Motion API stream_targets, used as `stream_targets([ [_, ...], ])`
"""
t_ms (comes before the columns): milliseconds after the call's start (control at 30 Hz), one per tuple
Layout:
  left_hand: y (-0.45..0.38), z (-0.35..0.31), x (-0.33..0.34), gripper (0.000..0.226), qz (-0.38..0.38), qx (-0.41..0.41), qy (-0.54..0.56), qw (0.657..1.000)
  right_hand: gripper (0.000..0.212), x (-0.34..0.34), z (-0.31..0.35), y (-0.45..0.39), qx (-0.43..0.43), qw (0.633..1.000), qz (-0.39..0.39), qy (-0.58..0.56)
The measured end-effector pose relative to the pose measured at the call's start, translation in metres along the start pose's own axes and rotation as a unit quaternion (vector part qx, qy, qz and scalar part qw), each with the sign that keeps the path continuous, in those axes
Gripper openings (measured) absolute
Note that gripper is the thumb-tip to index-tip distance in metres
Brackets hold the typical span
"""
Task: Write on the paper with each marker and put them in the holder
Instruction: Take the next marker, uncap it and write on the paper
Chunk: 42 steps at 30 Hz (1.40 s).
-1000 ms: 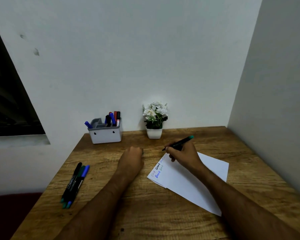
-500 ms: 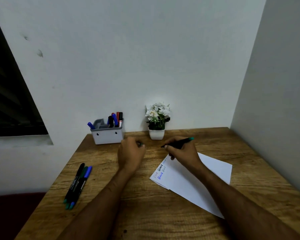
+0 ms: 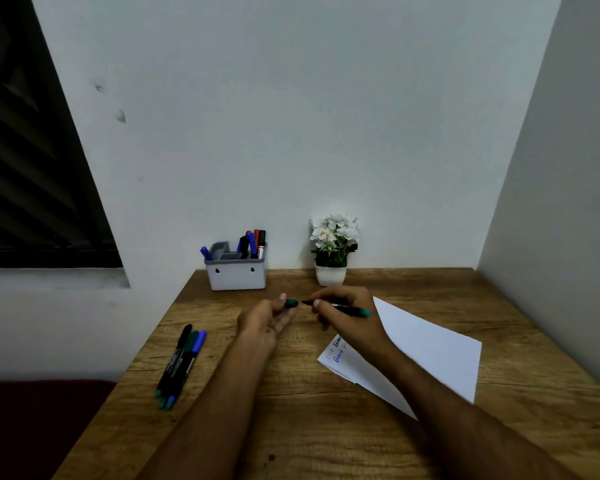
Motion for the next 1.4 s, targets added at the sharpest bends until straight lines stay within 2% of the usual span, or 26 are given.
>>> stream_targets([
  [233,0.006,0.002,-0.004,0.018,0.029,-0.015,0.015,0.999,0.014,0.02,0.004,0.003,-0.015,0.999,0.014,0.03],
  [367,0.009,-0.002,-0.007,0.009,0.037,-0.007,0.014,0.999,0.002,0.023,0.001,0.003,0.005,1.0,-0.013,0.014],
  [533,0.011,-0.003,-0.015,0.017,0.033,-0.008,0.014,0.999,0.015,0.028,0.008,-0.003,-0.035,0.998,-0.042,0.036],
  [667,0.016,0.0,-0.017,0.013,0.04,-0.02,0.029,0.999,0.005,0.039,0.006,-0.001,-0.027,0.999,-0.011,0.014],
  [767,0.013,-0.005,-0.023,0.009,0.022,-0.017,0.038,0.999,0.013,0.046,-0.003,0.003,0.014,0.999,-0.004,-0.032],
  [833,0.01,-0.01,-0.028,0.011,0.009,-0.012,0.044,0.999,0.008,0.047,-0.007,0.003,0.037,0.998,-0.012,-0.047],
  [900,0.011,-0.014,-0.032,0.012,-0.001,-0.006,0.04,0.999,0.003,0.048,-0.006,0.001,0.023,0.999,-0.017,-0.028],
  [1033,0.01,-0.022,-0.038,0.011,-0.032,0.023,0.043,0.998,0.005,0.054,0.001,-0.004,-0.004,1.0,-0.013,-0.024],
  [1267,0.003,-0.036,-0.049,0.023,-0.049,0.053,0.078,0.994,0.005,0.077,-0.006,-0.01,0.001,0.998,0.003,-0.058],
  [1400,0.002,-0.044,-0.048,0.043,-0.044,0.089,0.07,0.993,0.005,0.094,-0.007,-0.018,-0.004,0.999,0.023,-0.034],
])
Point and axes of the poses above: each hand's wrist, its own y-axis away from the middle knuckle, its own x-axis out of the palm, z = x × y, the point moved 9 cm from there along -y, towards the middle knuckle, and after that the axes turned 6 degrees about -z, right-handed, at the moved point
